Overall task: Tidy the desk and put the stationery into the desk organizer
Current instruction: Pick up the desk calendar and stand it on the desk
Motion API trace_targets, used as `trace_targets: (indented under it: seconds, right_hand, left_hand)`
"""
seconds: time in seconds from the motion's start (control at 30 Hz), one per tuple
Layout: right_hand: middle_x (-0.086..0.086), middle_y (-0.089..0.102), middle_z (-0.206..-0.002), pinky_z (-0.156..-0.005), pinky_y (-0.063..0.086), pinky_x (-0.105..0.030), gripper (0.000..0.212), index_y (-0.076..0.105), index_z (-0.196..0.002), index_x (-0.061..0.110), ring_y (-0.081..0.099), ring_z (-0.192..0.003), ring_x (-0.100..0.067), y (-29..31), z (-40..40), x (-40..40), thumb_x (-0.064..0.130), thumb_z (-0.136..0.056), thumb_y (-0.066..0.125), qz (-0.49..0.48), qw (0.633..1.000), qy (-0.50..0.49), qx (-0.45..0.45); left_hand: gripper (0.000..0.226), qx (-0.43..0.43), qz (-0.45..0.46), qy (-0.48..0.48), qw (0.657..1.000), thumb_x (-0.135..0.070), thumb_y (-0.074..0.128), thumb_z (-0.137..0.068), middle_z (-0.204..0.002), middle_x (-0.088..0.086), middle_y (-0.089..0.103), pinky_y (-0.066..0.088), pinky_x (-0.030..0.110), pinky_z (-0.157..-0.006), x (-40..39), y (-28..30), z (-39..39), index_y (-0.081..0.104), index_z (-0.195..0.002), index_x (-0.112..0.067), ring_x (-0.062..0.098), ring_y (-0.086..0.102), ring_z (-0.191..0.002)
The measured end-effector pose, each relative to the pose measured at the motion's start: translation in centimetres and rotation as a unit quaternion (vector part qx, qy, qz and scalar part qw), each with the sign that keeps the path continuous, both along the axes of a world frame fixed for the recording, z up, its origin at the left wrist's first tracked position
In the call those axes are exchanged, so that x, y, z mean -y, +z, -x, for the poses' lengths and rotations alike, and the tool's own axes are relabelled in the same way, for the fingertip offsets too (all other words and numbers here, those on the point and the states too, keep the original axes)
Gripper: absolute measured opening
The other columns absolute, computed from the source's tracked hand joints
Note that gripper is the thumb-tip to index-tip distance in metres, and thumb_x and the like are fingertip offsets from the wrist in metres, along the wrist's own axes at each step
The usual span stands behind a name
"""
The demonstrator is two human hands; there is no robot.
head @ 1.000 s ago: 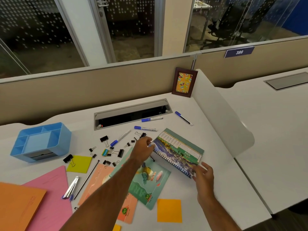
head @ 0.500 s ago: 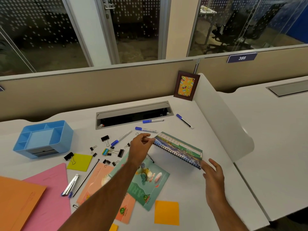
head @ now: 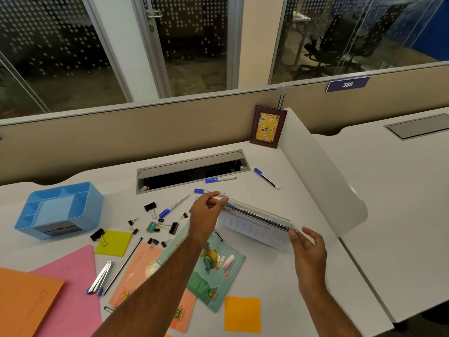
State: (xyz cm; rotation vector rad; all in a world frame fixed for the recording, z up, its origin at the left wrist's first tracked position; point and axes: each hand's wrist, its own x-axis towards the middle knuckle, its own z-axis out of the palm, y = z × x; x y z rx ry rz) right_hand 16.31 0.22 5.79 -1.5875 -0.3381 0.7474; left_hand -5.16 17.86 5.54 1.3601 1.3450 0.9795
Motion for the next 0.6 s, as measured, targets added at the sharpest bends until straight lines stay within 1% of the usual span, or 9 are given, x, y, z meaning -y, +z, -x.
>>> trace_targets:
  seconds: [0.07, 0.13, 0.23, 0.3, 0.37, 0.43, 0.47, 0.53, 0.6]
  right_hand:
    - [0.003, 0.077, -0.105, -0.064, 0.05, -0.004, 0.04, 0.057, -0.117, 0.024, 0.07, -0.089, 0.01, 0.1, -0.5, -0.5, 0.03, -0.086, 0.082, 0.01, 1.0, -0.005, 0.025]
    - [0.004, 0.077, -0.104, -0.066, 0.051, -0.009, 0.041, 0.055, -0.113, 0.027, 0.07, -0.09, 0.008, 0.1, -1.1, -0.9, 0.035, -0.084, 0.082, 0.017, 0.998, -0.007, 0.053]
    - [0.006, 0.078, -0.1, -0.074, 0.049, -0.016, 0.039, 0.052, -0.106, 0.036, 0.071, -0.095, 0.002, 0.1, -2.0, -1.4, 0.042, -0.082, 0.083, 0.024, 0.995, -0.007, 0.095]
    - [0.009, 0.078, -0.097, -0.074, 0.049, -0.02, 0.038, 0.051, -0.103, 0.04, 0.071, -0.098, -0.003, 0.0, -2.4, -1.7, 0.046, -0.081, 0.082, 0.031, 0.993, -0.007, 0.113]
    - [0.01, 0.077, -0.095, -0.07, 0.049, -0.015, 0.039, 0.052, -0.102, 0.038, 0.071, -0.094, 0.0, 0.0, -2.6, -2.1, 0.052, -0.08, 0.081, 0.033, 0.992, -0.013, 0.123]
    - [0.01, 0.074, -0.095, -0.062, 0.049, -0.009, 0.04, 0.055, -0.101, 0.033, 0.069, -0.087, 0.006, 0.0, -2.7, -2.6, 0.057, -0.079, 0.078, 0.027, 0.99, -0.024, 0.134]
    - [0.01, 0.072, -0.095, -0.06, 0.049, -0.007, 0.041, 0.056, -0.099, 0.03, 0.068, -0.086, 0.005, 0.0, -2.7, -2.9, 0.059, -0.079, 0.077, 0.024, 0.989, -0.029, 0.14]
    - [0.006, 0.069, -0.095, -0.063, 0.048, -0.012, 0.041, 0.057, -0.097, 0.026, 0.068, -0.09, -0.003, -0.2, -2.8, -3.5, 0.06, -0.081, 0.074, 0.02, 0.988, -0.037, 0.146]
    - [0.003, 0.068, -0.098, -0.069, 0.047, -0.018, 0.037, 0.056, -0.097, 0.025, 0.067, -0.097, -0.013, -0.6, -2.9, -4.1, 0.057, -0.087, 0.072, 0.018, 0.989, -0.034, 0.142]
  left_hand:
    - [0.035, -0.003, -0.001, 0.002, 1.0, -0.041, 0.077, -0.091, -0.1, 0.001, 0.075, 0.061, 0.018, -0.078, -0.4, 0.2, -0.3, 0.071, -0.121, -0.024, 0.013, 0.072, -0.096]
    - [0.031, 0.0, -0.005, 0.003, 1.0, -0.04, 0.08, -0.089, -0.097, 0.001, 0.075, 0.058, 0.014, -0.072, -0.7, 0.4, -0.4, 0.072, -0.115, -0.024, 0.013, 0.072, -0.094]
    - [0.024, 0.005, 0.004, -0.001, 1.0, -0.041, 0.081, -0.089, -0.092, -0.007, 0.076, 0.058, 0.015, -0.07, -1.1, 0.6, -0.6, 0.072, -0.104, -0.025, 0.009, 0.073, -0.092]
    - [0.019, -0.003, 0.007, -0.002, 1.0, -0.042, 0.079, -0.09, -0.09, -0.011, 0.076, 0.057, 0.013, -0.069, -1.4, 0.7, -0.8, 0.072, -0.098, -0.026, 0.006, 0.073, -0.089]
    - [0.019, -0.003, 0.007, -0.005, 1.0, -0.041, 0.079, -0.091, -0.087, -0.01, 0.076, 0.055, 0.012, -0.067, -1.7, 0.8, -1.1, 0.072, -0.095, -0.024, 0.004, 0.072, -0.087]
    - [0.022, -0.002, 0.01, -0.006, 1.0, -0.042, 0.079, -0.091, -0.085, -0.008, 0.077, 0.055, 0.015, -0.067, -2.2, 0.9, -1.3, 0.071, -0.093, -0.021, 0.004, 0.072, -0.085]
    - [0.025, -0.004, 0.012, -0.005, 1.0, -0.043, 0.079, -0.09, -0.085, -0.006, 0.076, 0.056, 0.017, -0.068, -2.5, 1.0, -1.5, 0.07, -0.093, -0.019, 0.006, 0.072, -0.085]
    - [0.033, -0.006, 0.018, -0.001, 1.0, -0.044, 0.079, -0.089, -0.086, 0.0, 0.076, 0.058, 0.022, -0.072, -3.1, 1.2, -1.9, 0.064, -0.093, -0.015, 0.01, 0.073, -0.085]
    - [0.037, -0.007, 0.024, 0.0, 1.0, -0.046, 0.079, -0.089, -0.086, 0.004, 0.074, 0.059, 0.025, -0.071, -3.6, 1.4, -2.3, 0.059, -0.091, -0.015, 0.014, 0.073, -0.086]
